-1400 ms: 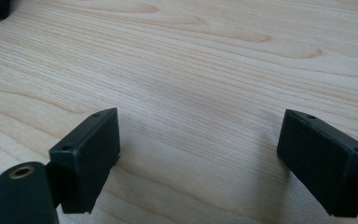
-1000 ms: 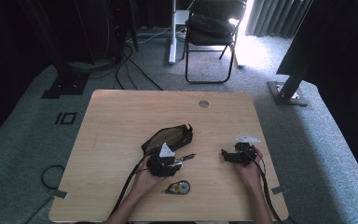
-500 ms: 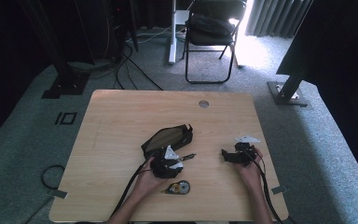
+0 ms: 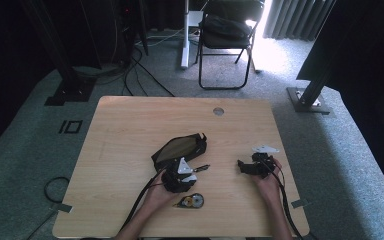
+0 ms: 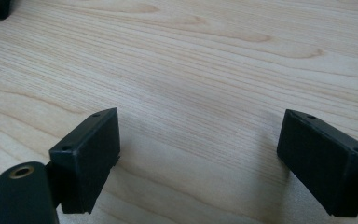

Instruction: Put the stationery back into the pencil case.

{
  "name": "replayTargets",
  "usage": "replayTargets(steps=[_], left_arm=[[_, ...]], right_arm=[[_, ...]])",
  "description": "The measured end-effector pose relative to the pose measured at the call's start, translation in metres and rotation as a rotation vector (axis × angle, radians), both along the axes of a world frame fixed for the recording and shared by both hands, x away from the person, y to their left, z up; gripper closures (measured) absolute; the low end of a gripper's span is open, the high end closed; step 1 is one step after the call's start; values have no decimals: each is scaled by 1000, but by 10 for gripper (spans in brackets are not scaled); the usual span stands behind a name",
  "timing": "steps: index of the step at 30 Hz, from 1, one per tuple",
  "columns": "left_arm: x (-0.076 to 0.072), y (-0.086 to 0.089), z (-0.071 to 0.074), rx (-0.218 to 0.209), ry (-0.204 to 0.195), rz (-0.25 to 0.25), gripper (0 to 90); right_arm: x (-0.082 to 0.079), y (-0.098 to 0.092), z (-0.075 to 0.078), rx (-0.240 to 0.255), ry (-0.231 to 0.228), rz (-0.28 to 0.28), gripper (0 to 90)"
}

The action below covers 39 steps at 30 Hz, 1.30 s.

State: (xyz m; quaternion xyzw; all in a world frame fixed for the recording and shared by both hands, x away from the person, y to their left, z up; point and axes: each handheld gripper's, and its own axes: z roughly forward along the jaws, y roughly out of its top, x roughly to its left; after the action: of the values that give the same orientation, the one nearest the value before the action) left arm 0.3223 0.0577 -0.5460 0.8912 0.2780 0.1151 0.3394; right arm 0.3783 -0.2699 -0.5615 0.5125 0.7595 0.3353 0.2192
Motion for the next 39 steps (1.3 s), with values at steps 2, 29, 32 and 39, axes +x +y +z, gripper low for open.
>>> replayTargets(steps=[2,29,32,39], left_arm=[[0,1,0,-2,-4,-5,656],[1,6,0,-16,13,5,712],[1,6,1,-10,15,3,712],[-1,4,4,-9,14,-4,712]], right_arm=[[0,0,0,0,0,0,130],[0,0,0,1,0,0,131],[0,0,0,1,1,0,131],[0,0,0,0,0,1,131]])
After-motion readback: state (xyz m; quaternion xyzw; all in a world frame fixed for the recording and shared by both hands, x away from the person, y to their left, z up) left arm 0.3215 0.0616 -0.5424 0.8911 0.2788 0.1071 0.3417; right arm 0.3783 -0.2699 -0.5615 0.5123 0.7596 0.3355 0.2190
